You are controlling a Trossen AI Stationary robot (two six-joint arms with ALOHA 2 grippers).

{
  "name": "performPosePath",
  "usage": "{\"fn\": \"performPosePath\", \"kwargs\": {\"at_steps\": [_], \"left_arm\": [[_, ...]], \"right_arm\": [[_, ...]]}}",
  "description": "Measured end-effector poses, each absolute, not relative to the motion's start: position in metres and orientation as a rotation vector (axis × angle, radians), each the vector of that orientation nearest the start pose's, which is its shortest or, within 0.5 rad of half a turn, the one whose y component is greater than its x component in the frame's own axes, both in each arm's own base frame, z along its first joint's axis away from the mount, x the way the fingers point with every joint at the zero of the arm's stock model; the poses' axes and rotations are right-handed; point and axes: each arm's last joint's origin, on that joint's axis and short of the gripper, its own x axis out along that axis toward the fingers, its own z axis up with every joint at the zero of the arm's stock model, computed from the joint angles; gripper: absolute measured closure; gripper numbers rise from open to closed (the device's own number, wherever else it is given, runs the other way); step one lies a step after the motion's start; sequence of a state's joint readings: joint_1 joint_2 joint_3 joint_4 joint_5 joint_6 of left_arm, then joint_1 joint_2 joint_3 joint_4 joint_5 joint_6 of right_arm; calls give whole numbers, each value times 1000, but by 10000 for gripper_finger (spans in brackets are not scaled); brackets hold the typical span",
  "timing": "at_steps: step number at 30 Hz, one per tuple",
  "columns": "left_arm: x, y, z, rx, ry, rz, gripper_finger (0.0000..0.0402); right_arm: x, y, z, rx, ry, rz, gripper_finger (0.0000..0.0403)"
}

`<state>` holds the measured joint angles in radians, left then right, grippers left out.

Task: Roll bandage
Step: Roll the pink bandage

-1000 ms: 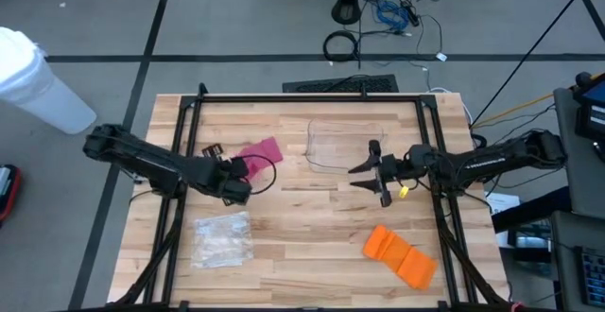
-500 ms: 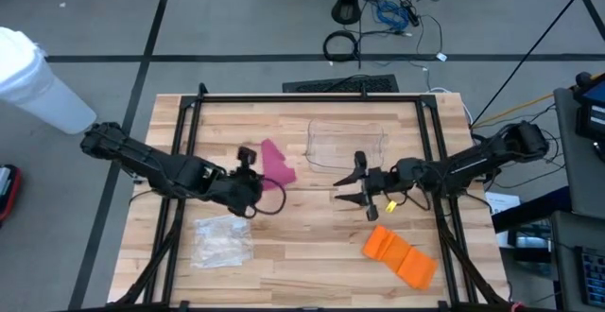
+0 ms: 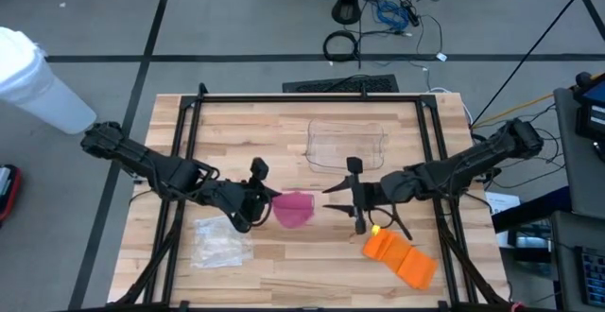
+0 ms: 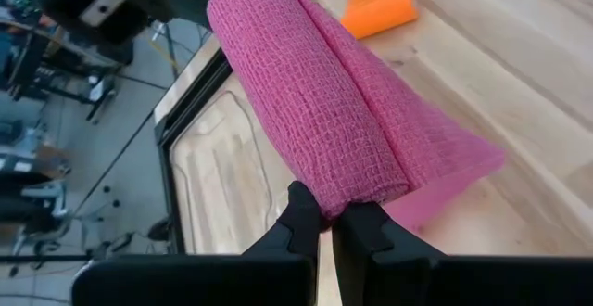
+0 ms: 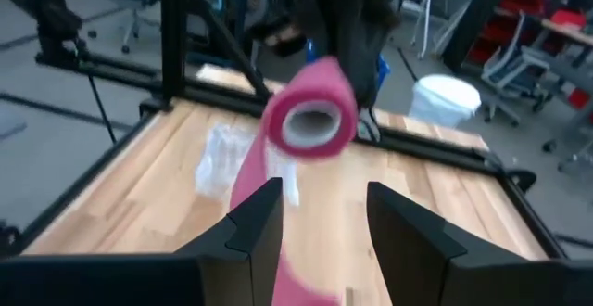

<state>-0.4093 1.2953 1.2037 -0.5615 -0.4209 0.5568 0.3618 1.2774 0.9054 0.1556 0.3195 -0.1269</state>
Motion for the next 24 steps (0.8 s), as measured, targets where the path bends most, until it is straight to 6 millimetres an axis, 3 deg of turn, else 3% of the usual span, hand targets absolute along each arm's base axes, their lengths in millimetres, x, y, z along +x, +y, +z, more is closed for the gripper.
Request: {"fn": "performPosePath", "kwargs": {"at_steps": [4,12,24], "left_arm": [[254,-99,337,805,596,-170,390],[257,-100,333,804,611,-192,391],[259,-101,331,804,614,-194,386]], "right_arm": [[276,94,303,-181,168,44,259],[298,100,284,-177,144,16,259],[308,99,279,-177,103,-33,262]]}}
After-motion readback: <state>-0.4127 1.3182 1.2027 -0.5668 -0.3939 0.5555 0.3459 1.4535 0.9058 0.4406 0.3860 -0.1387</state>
